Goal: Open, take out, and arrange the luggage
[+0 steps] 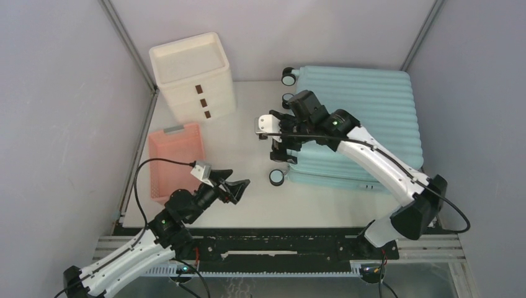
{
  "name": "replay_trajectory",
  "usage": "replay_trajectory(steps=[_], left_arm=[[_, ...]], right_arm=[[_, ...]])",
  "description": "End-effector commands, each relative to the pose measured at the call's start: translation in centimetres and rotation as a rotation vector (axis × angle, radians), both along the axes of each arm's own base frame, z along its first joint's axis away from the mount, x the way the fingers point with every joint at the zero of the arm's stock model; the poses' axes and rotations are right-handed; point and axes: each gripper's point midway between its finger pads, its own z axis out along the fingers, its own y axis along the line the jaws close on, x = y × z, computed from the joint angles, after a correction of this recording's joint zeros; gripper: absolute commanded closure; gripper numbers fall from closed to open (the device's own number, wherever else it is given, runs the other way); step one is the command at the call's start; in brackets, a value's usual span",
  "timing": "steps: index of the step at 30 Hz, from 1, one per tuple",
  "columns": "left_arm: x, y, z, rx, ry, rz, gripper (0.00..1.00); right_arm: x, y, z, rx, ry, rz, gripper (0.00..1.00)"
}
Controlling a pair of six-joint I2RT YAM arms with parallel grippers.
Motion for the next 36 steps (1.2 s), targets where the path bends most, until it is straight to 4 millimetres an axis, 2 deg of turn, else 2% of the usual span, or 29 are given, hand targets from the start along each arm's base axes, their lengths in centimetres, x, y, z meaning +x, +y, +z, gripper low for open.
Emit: replay_trajectory(steps=[1, 6, 11, 13, 18, 24, 28, 31, 36], left_arm=[[-0.3, -0.1, 0.6, -0.007, -0.142, -0.038, 0.12], [-0.2, -0.5, -0.7, 0.047, -0.160, -0.057, 0.10], [0.5, -0.4, -1.5, 0.085, -0.138, -0.030, 0.05], [0.8, -0.3, -1.6, 0.073, -0.125, -0.009, 0.00], [1.2, -0.3, -1.7, 0.044, -0.127, 0.014, 0.00], [0.9, -1.2, -2.0, 0.090, -0.173, -0.047, 0.02], [0.4, -2.4, -2.6, 0.149, -0.226, -0.129, 0.10], [0.2, -3.3, -2.9, 0.178, -0.249, -0.184, 0.12], [1.0, -4.8, -3.2, 0.207, -0.266, -0.236, 0.17]], right_arm=[[1.1, 0.2, -0.3, -0.076, 0.000, -0.042, 0.00], [0.7, 0.6, -2.1, -0.126, 0.027, -0.018, 0.00], [1.7, 0.7, -4.1, -0.188, 0.042, -0.036, 0.02], [2.2, 0.7, -4.8, -0.211, 0.039, -0.043, 0.04], [2.9, 0.7, -5.7, -0.245, 0.046, -0.051, 0.13], [2.1, 0.4, -6.2, -0.265, 0.070, -0.010, 0.33], [1.4, 0.4, -6.1, -0.261, 0.089, 0.012, 0.58], [0.9, 0.4, -5.6, -0.250, 0.092, 0.026, 0.71], [0.5, 0.3, -4.5, -0.209, 0.089, 0.039, 0.87]])
